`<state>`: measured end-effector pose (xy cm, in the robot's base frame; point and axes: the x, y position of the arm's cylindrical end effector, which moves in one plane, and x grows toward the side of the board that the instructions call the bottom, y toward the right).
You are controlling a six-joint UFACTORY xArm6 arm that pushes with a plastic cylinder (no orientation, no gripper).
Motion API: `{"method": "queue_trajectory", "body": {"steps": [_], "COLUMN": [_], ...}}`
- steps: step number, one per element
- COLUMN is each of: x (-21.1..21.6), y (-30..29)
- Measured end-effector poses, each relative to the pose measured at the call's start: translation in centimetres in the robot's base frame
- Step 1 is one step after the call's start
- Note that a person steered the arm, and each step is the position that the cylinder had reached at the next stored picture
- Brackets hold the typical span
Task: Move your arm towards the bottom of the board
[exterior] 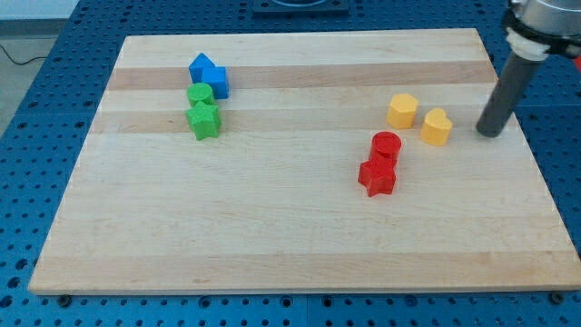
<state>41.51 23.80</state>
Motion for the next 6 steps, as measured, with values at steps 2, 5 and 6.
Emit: {"method": "queue_trajectory", "body": {"steps": [2, 5, 6], "x": [0.0, 1.1, 5.5], "y": [-5.5, -5.4, 0.1]}}
